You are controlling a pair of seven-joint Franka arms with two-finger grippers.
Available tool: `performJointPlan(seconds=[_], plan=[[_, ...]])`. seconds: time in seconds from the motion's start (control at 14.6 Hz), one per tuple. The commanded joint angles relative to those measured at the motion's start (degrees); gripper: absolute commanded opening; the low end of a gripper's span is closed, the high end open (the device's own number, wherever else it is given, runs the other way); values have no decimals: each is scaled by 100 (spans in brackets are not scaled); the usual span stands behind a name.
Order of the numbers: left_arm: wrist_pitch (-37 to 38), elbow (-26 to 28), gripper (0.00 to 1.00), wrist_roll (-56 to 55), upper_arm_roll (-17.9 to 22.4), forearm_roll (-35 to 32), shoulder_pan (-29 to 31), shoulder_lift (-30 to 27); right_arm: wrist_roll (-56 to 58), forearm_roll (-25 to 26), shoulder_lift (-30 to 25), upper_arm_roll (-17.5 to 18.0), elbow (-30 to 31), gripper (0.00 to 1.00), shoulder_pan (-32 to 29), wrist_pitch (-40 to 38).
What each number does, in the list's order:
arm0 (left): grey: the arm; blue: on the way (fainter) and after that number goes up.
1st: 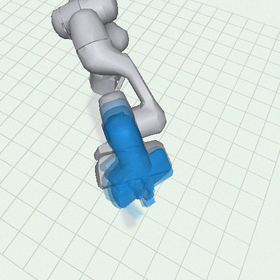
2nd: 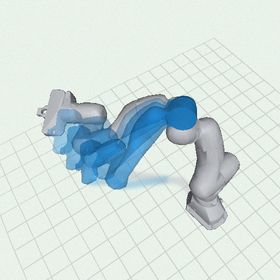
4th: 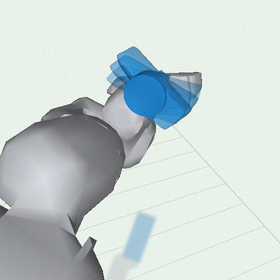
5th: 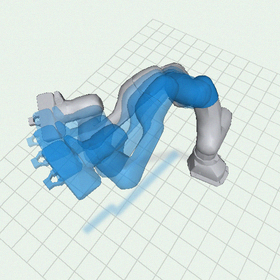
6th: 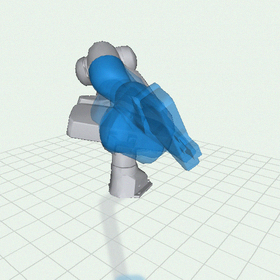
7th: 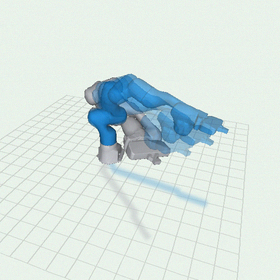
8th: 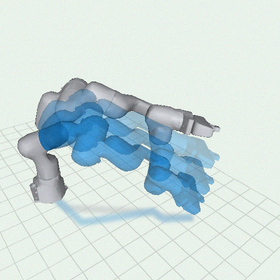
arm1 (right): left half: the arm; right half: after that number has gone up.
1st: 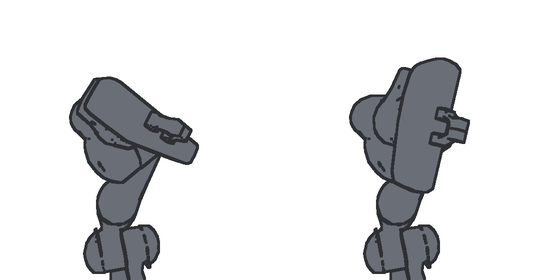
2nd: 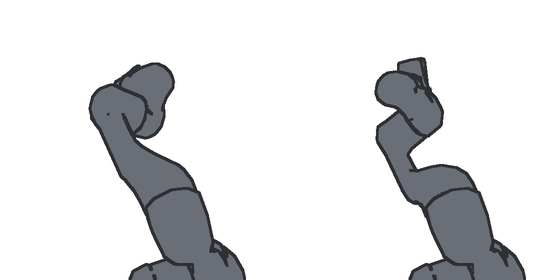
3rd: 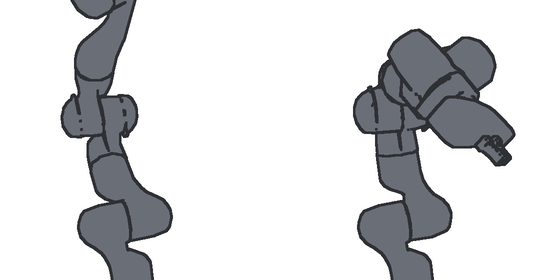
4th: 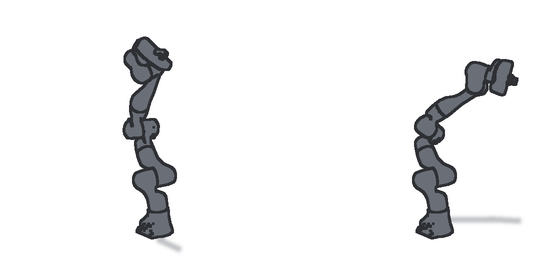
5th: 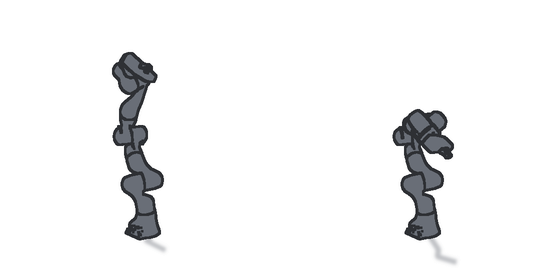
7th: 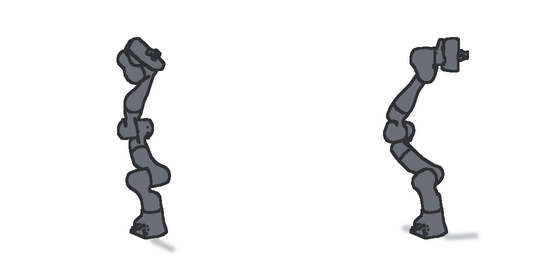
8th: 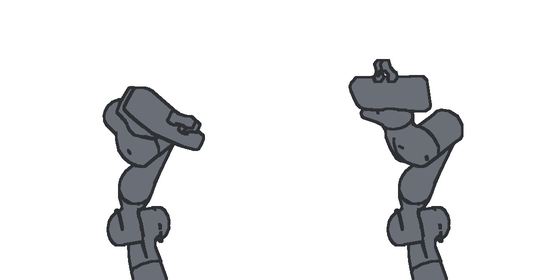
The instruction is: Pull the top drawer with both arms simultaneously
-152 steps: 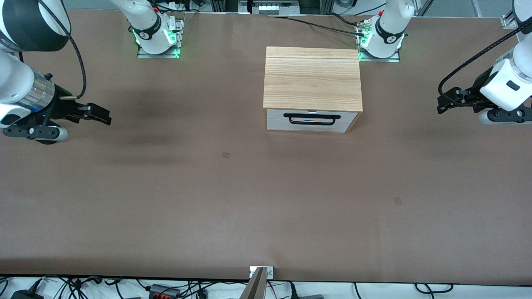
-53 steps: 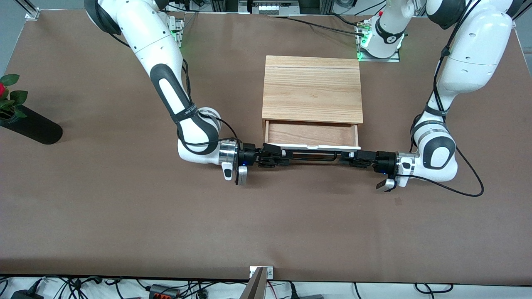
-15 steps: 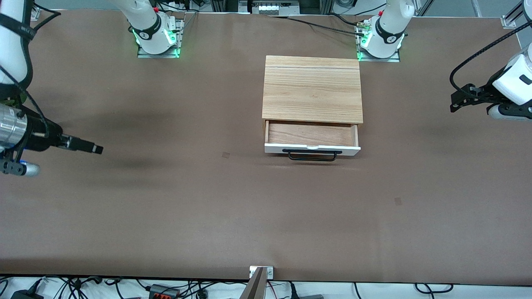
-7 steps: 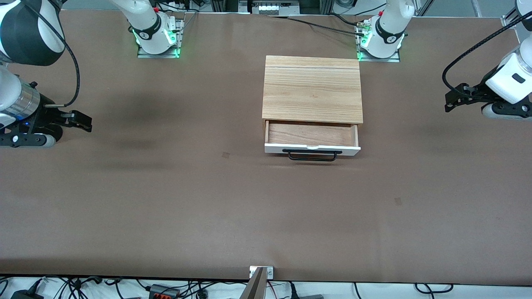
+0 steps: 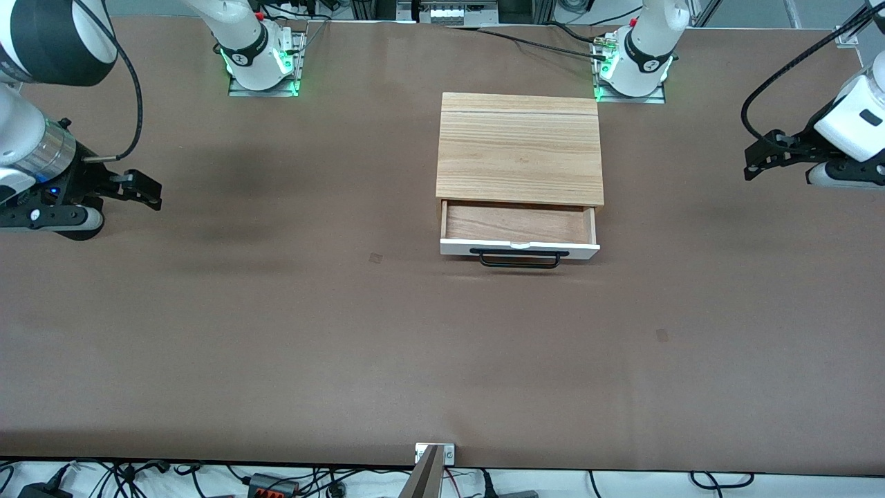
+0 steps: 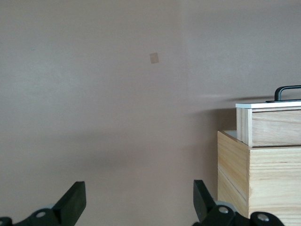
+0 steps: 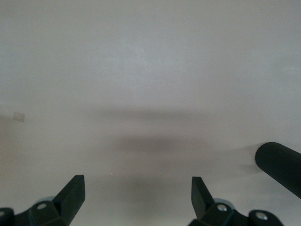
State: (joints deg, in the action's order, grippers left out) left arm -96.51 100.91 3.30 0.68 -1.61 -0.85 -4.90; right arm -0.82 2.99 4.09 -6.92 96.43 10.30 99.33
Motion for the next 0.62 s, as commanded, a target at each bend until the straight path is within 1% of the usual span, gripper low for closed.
performJointPlan(seconds=[0.0,0.55], plan=[[193,8,100,-84,11,-85,-56,-170,91,-35,-216,112,245,100,-107,26],[273,-45,100,-101,11,-94,-64,-161,30,-61,-180,103,210,100,-107,25]])
